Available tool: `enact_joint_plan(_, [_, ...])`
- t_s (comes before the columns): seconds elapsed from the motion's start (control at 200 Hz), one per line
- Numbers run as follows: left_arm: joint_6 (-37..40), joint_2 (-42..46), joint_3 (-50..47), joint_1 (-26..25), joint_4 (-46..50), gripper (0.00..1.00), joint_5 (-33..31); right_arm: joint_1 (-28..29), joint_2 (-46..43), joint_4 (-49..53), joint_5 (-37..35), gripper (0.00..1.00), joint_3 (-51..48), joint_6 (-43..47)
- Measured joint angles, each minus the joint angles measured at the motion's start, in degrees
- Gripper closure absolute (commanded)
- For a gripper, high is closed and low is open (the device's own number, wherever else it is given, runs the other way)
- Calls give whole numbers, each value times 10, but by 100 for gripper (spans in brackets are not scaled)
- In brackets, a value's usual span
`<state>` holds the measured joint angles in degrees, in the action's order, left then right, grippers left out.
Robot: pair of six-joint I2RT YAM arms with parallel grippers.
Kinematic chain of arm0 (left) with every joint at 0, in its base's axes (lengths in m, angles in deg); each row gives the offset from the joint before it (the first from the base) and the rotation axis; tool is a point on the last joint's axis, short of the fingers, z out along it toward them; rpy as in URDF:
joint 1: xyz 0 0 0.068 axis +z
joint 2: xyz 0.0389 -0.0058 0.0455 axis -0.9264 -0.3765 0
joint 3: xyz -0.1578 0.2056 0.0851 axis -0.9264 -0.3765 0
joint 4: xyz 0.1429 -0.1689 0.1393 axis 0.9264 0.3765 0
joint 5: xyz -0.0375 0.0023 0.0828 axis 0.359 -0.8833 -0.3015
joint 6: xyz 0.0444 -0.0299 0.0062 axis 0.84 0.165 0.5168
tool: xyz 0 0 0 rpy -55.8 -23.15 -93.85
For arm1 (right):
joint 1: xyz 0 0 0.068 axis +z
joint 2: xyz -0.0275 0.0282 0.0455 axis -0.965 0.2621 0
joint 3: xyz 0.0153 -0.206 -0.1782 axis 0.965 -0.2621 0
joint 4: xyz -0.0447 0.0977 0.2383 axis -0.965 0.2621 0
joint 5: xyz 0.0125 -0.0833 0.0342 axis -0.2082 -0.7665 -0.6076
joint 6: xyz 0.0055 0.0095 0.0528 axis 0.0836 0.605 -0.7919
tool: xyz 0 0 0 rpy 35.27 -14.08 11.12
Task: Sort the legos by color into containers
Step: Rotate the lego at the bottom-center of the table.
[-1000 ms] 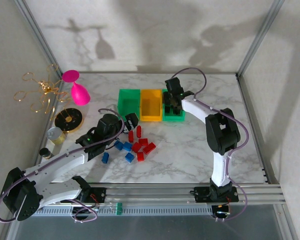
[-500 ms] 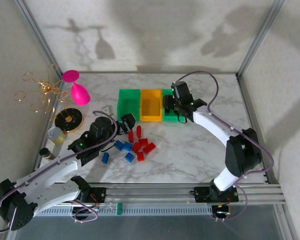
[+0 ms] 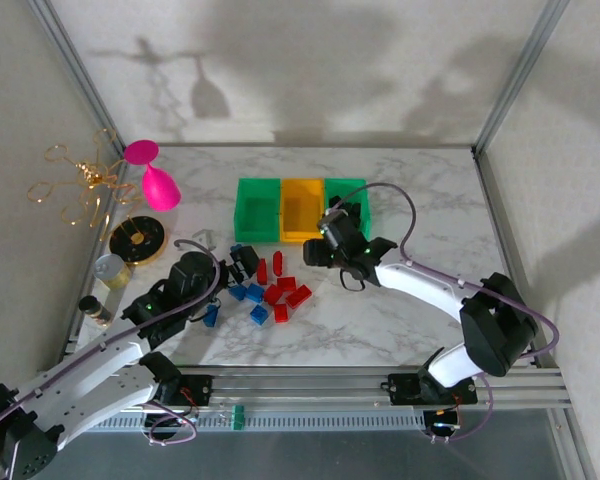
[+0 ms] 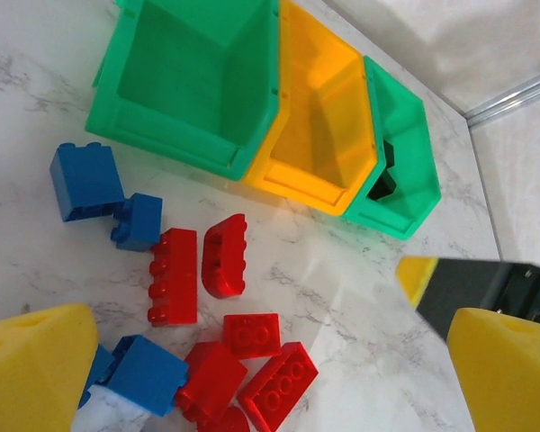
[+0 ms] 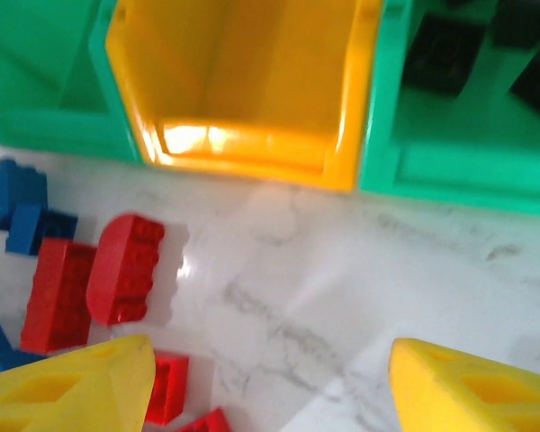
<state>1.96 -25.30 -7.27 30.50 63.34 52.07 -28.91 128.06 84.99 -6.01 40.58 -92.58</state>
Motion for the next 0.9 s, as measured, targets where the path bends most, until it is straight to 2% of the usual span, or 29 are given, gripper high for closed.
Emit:
enact_joint_plan(0.22, [-15,28,-17,0,23,0,-2,30,21,-47,3,27,-49,-33])
enact_joint_plan(0.581, [-29,40,-36,0,33,0,-7,63,86,-87,18,27,-50,-53])
enact_joint_plan(0.901, [-34,45,-37,0,36,0,-11,108,103,-76,15,18,-49,-87])
